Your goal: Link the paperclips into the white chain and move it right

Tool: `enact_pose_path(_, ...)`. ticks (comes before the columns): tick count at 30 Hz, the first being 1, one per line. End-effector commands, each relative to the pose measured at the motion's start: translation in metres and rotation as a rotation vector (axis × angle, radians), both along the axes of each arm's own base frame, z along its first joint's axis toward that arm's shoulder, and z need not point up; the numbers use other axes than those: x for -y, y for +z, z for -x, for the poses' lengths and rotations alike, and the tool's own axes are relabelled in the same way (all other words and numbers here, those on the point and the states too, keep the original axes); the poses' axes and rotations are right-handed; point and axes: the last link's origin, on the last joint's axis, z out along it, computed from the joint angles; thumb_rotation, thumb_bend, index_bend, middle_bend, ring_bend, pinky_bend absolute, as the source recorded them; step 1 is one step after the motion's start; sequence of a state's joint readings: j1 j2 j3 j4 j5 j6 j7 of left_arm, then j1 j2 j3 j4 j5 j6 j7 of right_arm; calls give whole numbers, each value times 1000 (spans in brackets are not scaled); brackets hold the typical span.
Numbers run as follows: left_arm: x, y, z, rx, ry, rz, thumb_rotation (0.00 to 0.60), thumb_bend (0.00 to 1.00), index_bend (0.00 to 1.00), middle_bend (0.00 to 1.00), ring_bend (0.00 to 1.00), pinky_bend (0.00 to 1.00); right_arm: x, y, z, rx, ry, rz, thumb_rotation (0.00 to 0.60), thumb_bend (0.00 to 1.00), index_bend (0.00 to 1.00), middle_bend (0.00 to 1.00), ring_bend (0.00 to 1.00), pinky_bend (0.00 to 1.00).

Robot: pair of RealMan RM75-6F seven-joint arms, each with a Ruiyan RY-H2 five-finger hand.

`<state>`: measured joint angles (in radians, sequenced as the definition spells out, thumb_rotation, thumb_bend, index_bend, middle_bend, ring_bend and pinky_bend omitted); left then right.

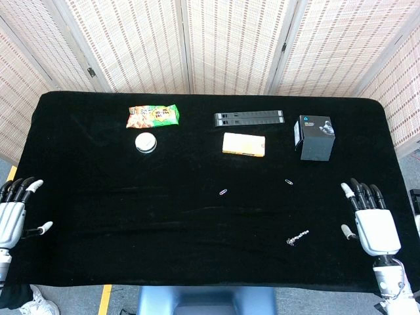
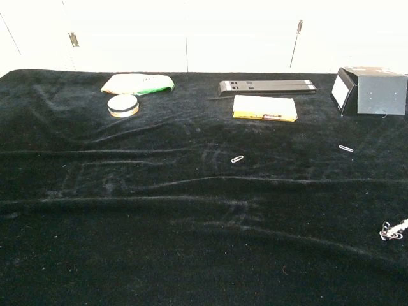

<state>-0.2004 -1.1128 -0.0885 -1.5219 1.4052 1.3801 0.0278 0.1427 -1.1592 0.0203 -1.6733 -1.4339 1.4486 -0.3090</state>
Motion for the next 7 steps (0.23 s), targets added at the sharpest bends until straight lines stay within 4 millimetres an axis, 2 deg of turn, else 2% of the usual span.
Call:
enact_pose_path(1,3,-5,0,-10,0,14,600,173,143,134,84,0,-3,1,-1,8,11,-10,600,255,0,0,0,0)
enact_pose_path(7,3,-9,2,-19,10,35,600,173,136,134,84,0,-3,0,-4,7,25,-18,600,254,0,0,0,0)
